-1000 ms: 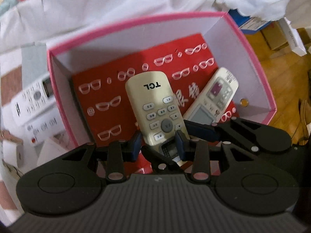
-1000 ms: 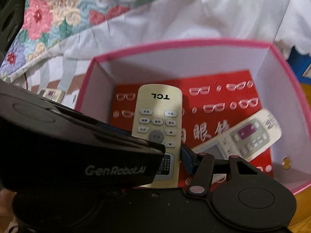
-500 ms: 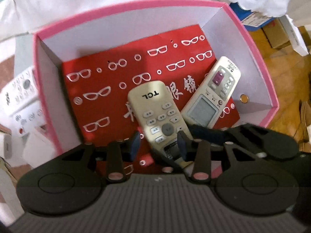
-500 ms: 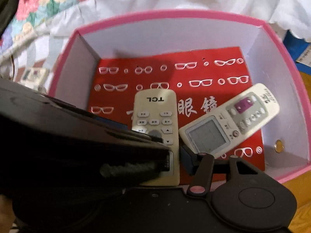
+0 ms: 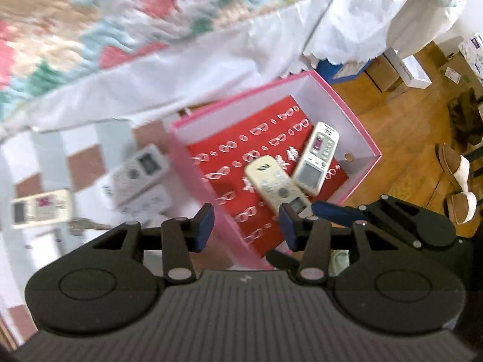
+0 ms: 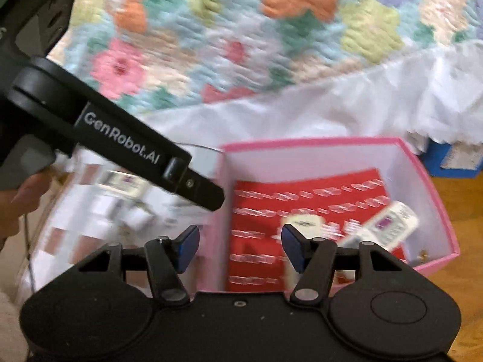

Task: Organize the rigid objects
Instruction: 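Lower the right tool onto the keys and grasp them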

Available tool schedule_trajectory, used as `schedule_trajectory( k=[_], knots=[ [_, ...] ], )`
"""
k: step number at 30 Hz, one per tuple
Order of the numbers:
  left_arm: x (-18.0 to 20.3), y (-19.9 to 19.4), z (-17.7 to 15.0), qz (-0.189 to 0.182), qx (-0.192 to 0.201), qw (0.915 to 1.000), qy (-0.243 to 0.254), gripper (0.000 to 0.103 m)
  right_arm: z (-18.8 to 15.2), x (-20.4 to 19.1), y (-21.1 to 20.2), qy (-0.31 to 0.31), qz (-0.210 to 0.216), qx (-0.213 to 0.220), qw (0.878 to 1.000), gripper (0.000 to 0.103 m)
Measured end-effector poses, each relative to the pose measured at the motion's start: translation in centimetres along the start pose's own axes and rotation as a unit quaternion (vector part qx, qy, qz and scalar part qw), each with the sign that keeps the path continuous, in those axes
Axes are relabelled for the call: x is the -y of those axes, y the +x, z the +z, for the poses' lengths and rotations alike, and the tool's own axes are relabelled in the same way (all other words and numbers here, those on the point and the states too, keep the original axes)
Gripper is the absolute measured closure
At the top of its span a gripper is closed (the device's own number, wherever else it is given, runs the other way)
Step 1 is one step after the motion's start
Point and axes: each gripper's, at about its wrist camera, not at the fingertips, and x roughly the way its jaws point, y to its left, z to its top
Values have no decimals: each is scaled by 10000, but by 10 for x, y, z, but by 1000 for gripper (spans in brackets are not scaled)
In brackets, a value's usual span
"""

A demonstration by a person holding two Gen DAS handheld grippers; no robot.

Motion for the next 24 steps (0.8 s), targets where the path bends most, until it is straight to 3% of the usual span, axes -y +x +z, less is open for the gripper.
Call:
schedule_trajectory(
  k=[4,10,13,19,24],
  knots=[
    [-30,-46,-13,123,320,9993,118,54,7,-40,-7,-572,293,163,9978,37],
    [-90,-85,-41,555,620,9964,-177,52,19,-84,2,-1071,927,256,9896,34],
    [-123,-84,-59,664,614,9949,-449,52,21,-102,16,-1164,1191,92,9860,34],
    [-180,-53,-93,536,498,9903,-1179,52,7,-125,61,-1042,1595,-384,9809,34],
    [-214,-19,-114,525,228,9854,-1605,54,-16,-142,106,-1199,1527,-700,9785,34]
  ],
)
